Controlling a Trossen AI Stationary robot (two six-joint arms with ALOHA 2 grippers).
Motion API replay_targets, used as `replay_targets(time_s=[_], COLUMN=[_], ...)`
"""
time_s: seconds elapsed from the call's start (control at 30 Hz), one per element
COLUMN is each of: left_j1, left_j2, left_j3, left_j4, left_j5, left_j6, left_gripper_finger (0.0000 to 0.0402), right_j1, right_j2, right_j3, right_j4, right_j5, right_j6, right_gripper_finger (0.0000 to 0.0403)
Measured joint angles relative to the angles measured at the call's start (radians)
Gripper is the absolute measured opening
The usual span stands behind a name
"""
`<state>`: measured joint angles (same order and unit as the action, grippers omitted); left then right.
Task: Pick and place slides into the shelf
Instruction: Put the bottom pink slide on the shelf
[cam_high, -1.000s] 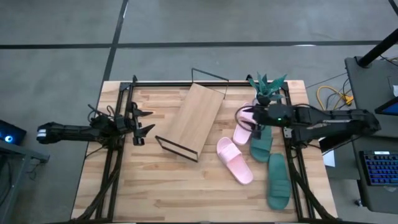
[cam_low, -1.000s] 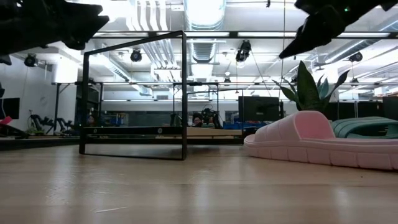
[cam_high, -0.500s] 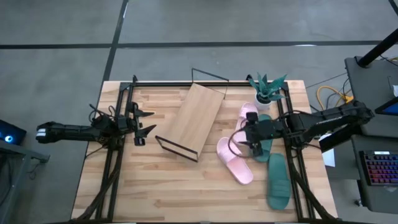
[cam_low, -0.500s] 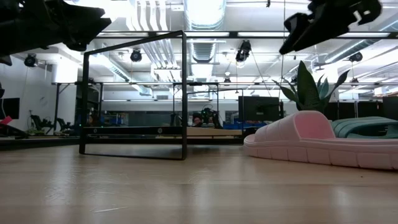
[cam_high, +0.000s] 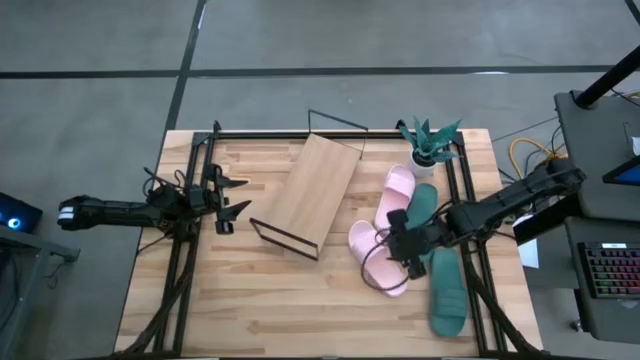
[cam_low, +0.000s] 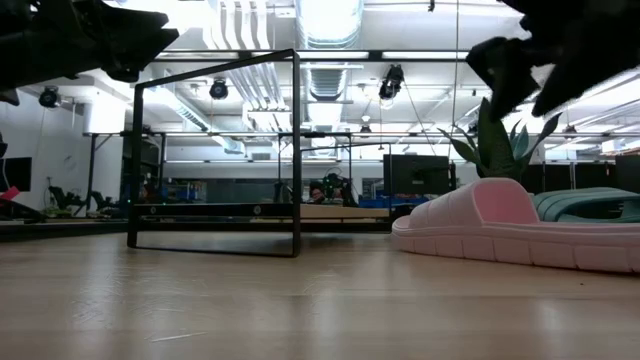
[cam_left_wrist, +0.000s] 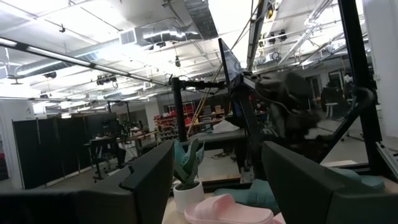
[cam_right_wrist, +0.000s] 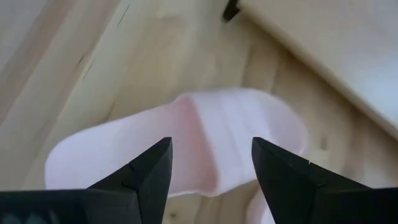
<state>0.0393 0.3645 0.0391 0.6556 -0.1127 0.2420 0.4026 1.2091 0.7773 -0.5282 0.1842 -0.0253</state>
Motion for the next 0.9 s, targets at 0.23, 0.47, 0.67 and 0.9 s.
replay_targets(time_s=[0.23, 0.47, 0.67, 0.9], left_j1=[0.000, 0.000, 0.000, 0.000], left_j2=[0.000, 0.000, 0.000, 0.000], left_j3=[0.000, 0.000, 0.000, 0.001], left_j4=[0.001, 0.003, 0.003, 0.003], left_j5=[-0.001, -0.001, -0.001, -0.001], left_j6=[-0.001, -0.002, -0.002, -0.002], left_gripper_finger=[0.0228, 0.0228, 0.0228, 0.0228], right_j1=[0.024, 0.027, 0.029, 0.029], right_j2=[0.134, 0.201, 0.233, 0.252], right_j3=[0.000, -0.001, -0.001, -0.001], right_j4=[0.001, 0.014, 0.016, 0.042], right_j5=[0.160, 0.188, 0.290, 0.281], right_j6=[0.043, 0.038, 0.046, 0.085], right_gripper_finger=[0.0210, 0.0210, 0.0210, 0.0210])
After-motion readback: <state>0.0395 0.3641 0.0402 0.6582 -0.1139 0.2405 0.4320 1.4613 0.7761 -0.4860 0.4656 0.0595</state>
